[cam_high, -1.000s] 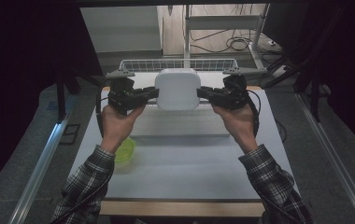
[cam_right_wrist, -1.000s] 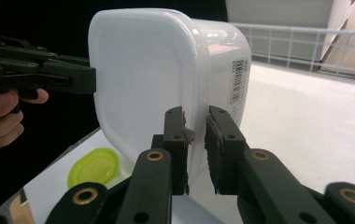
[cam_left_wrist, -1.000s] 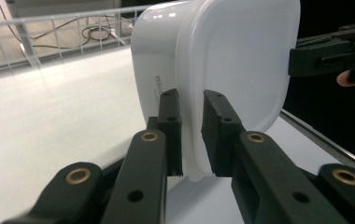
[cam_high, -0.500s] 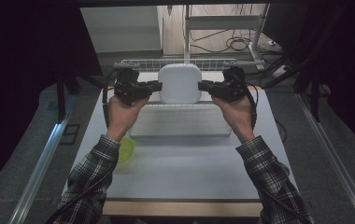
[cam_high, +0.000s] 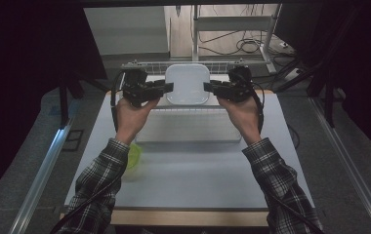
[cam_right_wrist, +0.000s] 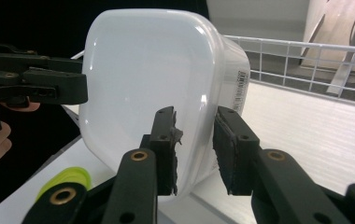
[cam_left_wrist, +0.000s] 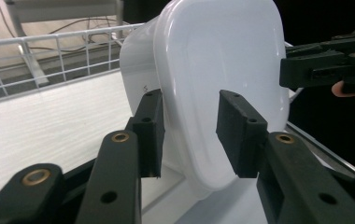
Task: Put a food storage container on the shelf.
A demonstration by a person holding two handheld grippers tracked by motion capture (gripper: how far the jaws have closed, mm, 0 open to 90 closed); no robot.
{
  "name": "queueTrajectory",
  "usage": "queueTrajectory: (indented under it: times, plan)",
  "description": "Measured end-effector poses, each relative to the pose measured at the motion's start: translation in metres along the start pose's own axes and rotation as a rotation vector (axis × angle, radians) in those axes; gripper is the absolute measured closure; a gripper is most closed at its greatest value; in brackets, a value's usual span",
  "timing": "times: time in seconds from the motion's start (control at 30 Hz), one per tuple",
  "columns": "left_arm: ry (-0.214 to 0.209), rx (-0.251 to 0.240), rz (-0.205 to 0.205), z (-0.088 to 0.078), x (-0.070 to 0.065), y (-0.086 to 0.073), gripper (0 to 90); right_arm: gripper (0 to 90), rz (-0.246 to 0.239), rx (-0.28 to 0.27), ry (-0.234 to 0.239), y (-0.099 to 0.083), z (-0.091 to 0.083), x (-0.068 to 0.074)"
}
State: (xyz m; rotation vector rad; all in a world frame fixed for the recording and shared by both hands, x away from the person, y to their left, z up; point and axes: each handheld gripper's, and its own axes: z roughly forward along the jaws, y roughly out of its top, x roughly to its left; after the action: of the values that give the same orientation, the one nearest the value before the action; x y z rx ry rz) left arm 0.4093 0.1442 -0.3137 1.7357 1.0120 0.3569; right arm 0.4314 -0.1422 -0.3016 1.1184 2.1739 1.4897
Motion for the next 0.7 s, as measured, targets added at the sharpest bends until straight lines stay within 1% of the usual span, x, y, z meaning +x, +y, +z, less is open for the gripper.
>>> queueTrajectory:
  times: [0.1,0.13,0.17,0.2,0.27,0.37,0.4,0.43,0.47,0.5,0.53,0.6,0.63,0.67,0.7]
  plan:
    - [0.008,0.015,0.007,0.004,0.002,0.000,61.7,65.5,-0.002,0.004,-0.015,0.001,0.003,0.000]
    - [0.005,0.012,0.001,0.005,0.003,0.000,61.9,65.1,0.001,0.003,-0.013,0.001,0.004,-0.001]
    - [-0.006,0.010,-0.015,0.006,0.005,0.000,62.2,63.7,0.005,0.003,-0.015,0.002,0.005,-0.002]
    - [-0.006,0.010,-0.015,0.006,0.005,0.000,62.3,63.7,0.005,0.003,-0.015,0.002,0.005,-0.002]
    - [-0.012,0.011,-0.018,0.007,0.006,0.001,61.9,60.9,0.001,0.004,-0.022,0.003,0.007,-0.003]
    - [-0.006,0.012,-0.022,0.009,0.007,0.002,59.4,56.9,-0.009,0.005,-0.046,0.003,0.012,-0.002]
    - [0.000,0.015,-0.019,0.009,0.007,0.003,59.4,56.9,-0.009,0.005,-0.046,0.003,0.012,-0.002]
    - [0.005,0.016,-0.016,0.010,0.007,0.004,56.8,54.8,-0.016,0.003,-0.062,0.003,0.013,-0.002]
    - [0.014,0.016,-0.013,0.010,0.007,0.004,56.8,54.8,-0.016,0.003,-0.062,0.003,0.013,-0.002]
    - [0.048,0.021,0.018,0.011,0.006,0.006,54.1,53.0,-0.017,-0.002,-0.072,0.004,0.015,-0.003]
    - [0.048,0.021,0.018,0.011,0.006,0.006,54.1,53.0,-0.017,-0.002,-0.072,0.004,0.015,-0.003]
    - [0.070,0.029,0.020,0.014,0.006,0.007,53.5,52.8,-0.019,-0.003,-0.077,0.004,0.016,-0.003]
    - [0.071,0.030,0.021,0.015,0.007,0.008,53.0,52.9,-0.018,-0.001,-0.077,0.004,0.017,-0.003]
    - [0.069,0.030,0.024,0.016,0.007,0.008,53.2,52.9,-0.014,-0.010,-0.073,0.004,0.018,-0.003]
    - [0.073,0.028,0.015,0.017,0.007,0.009,53.2,52.9,-0.014,-0.010,-0.073,0.004,0.018,-0.003]
